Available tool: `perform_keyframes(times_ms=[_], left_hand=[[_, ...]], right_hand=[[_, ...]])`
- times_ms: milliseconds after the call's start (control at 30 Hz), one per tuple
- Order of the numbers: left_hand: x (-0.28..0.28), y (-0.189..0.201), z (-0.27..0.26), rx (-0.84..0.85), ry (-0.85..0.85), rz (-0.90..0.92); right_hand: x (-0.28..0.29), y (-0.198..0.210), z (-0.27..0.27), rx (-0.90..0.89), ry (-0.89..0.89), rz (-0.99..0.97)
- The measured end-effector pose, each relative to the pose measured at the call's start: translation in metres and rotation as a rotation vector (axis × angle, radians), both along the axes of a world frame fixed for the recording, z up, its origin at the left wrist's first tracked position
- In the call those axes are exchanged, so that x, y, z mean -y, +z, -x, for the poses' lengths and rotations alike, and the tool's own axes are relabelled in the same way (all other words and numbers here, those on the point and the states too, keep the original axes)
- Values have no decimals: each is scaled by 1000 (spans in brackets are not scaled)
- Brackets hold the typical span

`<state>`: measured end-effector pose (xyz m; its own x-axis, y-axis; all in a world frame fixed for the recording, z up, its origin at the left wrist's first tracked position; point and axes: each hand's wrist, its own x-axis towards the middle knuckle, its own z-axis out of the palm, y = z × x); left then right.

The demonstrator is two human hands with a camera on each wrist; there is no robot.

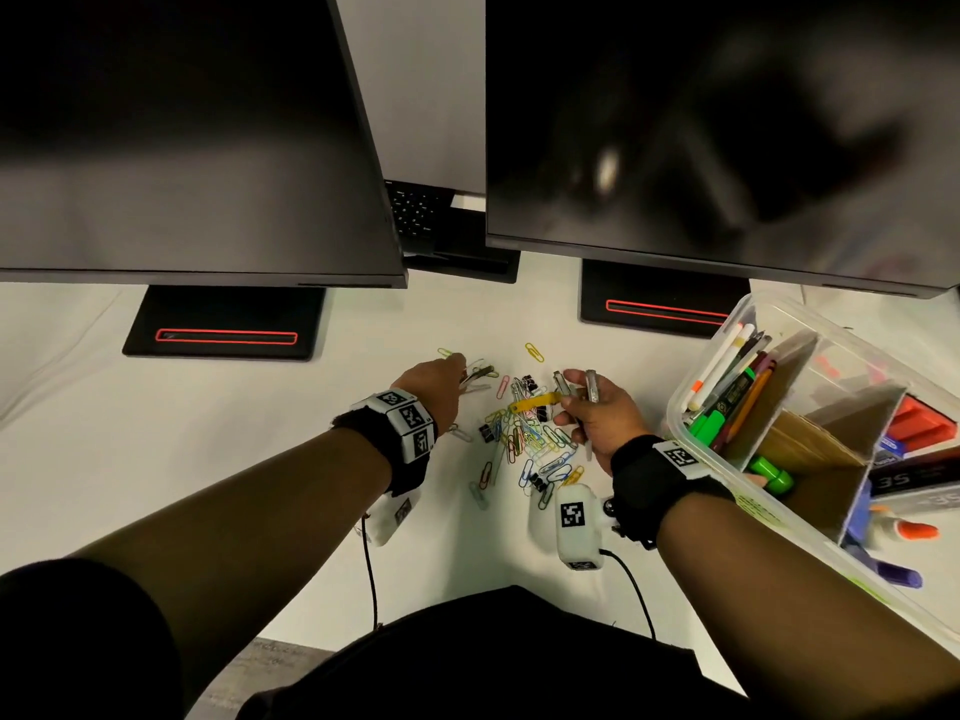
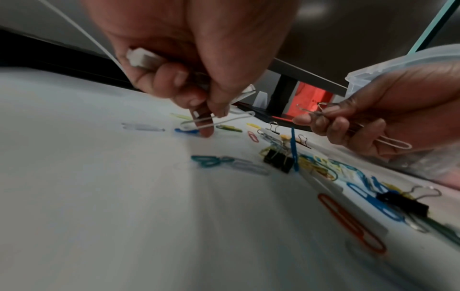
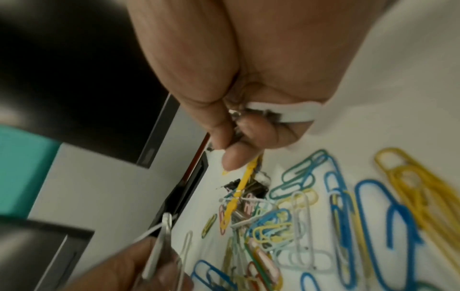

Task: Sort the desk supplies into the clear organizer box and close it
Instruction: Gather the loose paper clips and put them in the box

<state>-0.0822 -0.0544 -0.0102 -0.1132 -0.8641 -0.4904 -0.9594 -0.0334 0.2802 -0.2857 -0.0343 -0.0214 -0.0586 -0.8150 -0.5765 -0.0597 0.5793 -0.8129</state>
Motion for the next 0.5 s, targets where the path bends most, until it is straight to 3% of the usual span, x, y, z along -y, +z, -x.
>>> perform_keyframes(times_ms=[100,167,300,500], left_hand=[[-1,0,-4,-18,10,2],[-3,0,-6,-47,45,0],[-6,3,-11,-152,123,21],[-1,21,-8,-146,49,70]], right_hand=[[4,0,-8,-549,365,117],[3,-3,-15,-801,583,187],[6,-4,-23,-945,761,184],[9,7,-25,-965,744,169]])
